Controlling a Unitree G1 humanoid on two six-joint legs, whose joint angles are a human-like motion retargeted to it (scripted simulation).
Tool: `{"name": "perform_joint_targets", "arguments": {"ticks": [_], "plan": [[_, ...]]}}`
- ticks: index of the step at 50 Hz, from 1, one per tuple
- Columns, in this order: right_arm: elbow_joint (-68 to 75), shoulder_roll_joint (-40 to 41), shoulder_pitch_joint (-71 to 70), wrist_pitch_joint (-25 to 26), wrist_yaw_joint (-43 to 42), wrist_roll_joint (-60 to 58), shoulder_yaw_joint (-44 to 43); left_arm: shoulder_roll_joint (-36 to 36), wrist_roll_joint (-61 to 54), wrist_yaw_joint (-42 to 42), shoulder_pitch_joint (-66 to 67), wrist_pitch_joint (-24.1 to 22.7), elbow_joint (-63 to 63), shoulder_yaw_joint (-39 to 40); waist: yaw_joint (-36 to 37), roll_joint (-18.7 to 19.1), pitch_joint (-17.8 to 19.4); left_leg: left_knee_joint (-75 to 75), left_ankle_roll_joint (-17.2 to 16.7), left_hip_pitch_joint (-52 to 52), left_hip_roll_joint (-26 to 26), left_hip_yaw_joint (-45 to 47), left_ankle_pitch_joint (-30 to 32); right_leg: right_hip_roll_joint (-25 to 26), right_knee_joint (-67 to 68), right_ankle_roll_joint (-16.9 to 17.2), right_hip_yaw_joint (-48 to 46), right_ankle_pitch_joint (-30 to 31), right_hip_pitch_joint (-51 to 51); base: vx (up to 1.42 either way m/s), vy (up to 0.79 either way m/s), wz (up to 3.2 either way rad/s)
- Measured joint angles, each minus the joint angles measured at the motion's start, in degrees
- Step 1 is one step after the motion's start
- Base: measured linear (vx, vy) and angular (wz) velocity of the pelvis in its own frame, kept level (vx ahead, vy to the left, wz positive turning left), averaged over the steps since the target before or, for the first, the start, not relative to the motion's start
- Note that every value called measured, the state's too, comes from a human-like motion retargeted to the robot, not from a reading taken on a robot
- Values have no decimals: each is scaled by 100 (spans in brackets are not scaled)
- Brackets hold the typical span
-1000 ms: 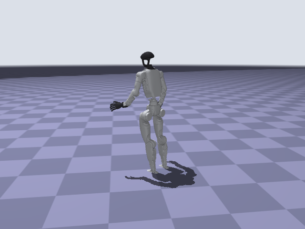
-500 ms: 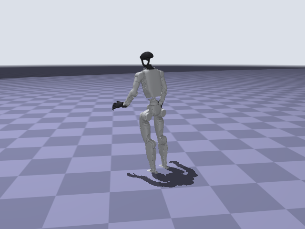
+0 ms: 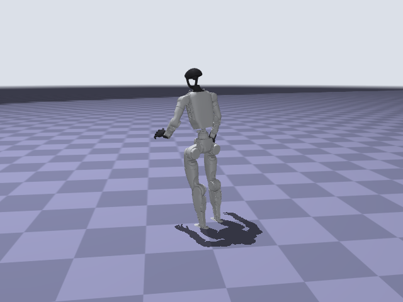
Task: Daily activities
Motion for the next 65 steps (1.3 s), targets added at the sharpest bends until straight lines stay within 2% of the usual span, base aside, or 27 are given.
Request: {"name": "perform_joint_targets", "arguments": {"ticks": [10,17,23,35,45,55,65], "plan": [[177,129,-95,91,92,204,-77,-131,295,-57,-196,45,-1309,-40,-38,-58,-33,0,26,36,-16,121,-51,-3,135,17,174,-102,-88,0,0,-2],[356,245,-218,150,108,442,-24,-53,304,-91,-821,204,-1044,-129,-208,-135,-79,-1,17,-42,-6,246,-66,22,179,33,321,-102,-239,0,0,-18],[528,341,-310,171,155,685,189,-65,204,-169,-1787,410,103,-448,-464,-228,-135,-3,-30,-214,19,365,-46,59,232,42,435,-73,-481,-1,-1,-19],[641,483,-515,104,414,974,803,-288,-156,-801,-3865,682,3614,-1323,-1095,-426,-206,-1,-121,-807,138,636,23,212,350,91,667,107,-1246,-2,-2,-26],[453,548,-751,57,678,979,1022,-168,-187,-1130,-4480,700,4755,-1436,-1374,-524,-207,2,-117,-1245,215,853,64,317,136,193,854,394,-1687,-1,-1,-31],[310,534,-844,101,810,839,979,123,-207,-1238,-4378,571,4284,-1295,-1301,-560,-225,1,-49,-1438,202,956,74,325,-40,285,975,545,-1864,0,0,-16],[282,375,-665,252,874,540,659,563,-288,-1226,-3435,328,2038,-676,-858,-496,-267,-1,61,-1422,107,931,108,245,-21,353,1018,494,-1876,0,0,0]]}}
